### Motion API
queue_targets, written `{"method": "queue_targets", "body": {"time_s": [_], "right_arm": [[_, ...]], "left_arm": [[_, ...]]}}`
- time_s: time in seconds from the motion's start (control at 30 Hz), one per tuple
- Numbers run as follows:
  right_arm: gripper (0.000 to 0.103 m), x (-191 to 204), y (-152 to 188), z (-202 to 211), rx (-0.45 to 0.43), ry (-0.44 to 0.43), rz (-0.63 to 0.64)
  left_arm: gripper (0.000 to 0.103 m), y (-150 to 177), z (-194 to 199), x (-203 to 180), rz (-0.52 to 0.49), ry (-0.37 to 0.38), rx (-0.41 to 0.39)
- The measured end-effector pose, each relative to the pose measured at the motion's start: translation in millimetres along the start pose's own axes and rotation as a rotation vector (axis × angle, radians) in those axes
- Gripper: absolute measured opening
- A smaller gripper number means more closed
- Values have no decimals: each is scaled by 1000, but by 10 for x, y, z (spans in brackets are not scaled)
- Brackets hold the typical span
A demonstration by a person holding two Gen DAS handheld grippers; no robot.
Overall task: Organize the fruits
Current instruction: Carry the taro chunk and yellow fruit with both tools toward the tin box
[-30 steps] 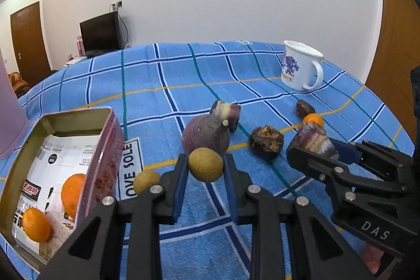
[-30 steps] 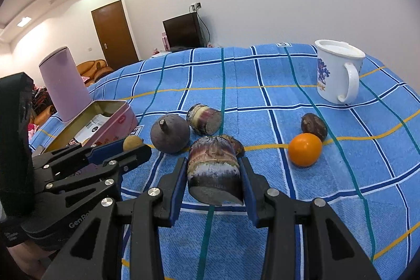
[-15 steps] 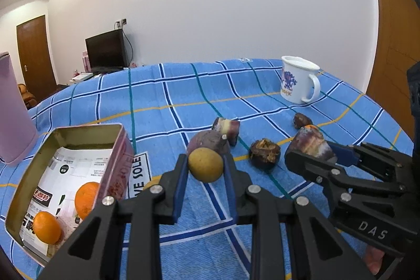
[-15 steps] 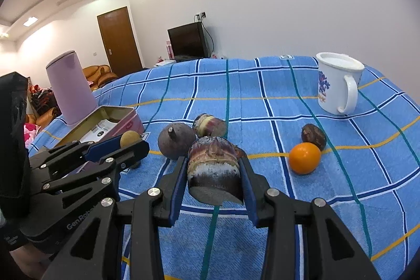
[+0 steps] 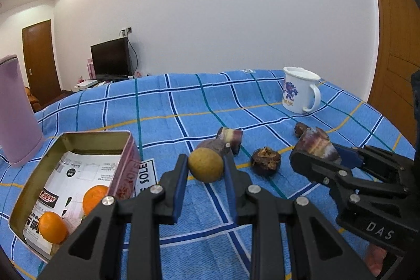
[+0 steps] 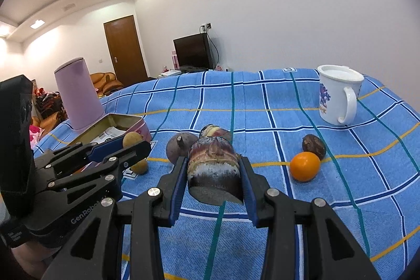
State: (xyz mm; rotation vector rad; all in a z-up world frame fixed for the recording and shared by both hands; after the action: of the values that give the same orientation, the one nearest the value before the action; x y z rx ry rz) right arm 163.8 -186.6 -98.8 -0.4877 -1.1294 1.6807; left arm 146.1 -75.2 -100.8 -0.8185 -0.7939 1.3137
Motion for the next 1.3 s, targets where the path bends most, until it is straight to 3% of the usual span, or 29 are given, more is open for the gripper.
{"method": "queue_targets", "body": {"time_s": [1.3], "right_arm": [[41,125,-69,241,-110,0,62]], "left_arm": [[28,-104,267,51,9,-34,-131]]}}
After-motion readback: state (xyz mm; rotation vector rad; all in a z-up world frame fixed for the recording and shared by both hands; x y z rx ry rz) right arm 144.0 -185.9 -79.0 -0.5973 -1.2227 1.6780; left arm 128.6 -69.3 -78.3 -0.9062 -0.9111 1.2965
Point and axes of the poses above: each gripper's, at about its wrist camera, not at the fingertips, and z roughly against the way its jaws point, x to its left, y to its underside, the point moved 10 cm from there along -z, roughly the way its jaws point, and after that the axes turned 5 degrees about -y, right-handed, at the moved point
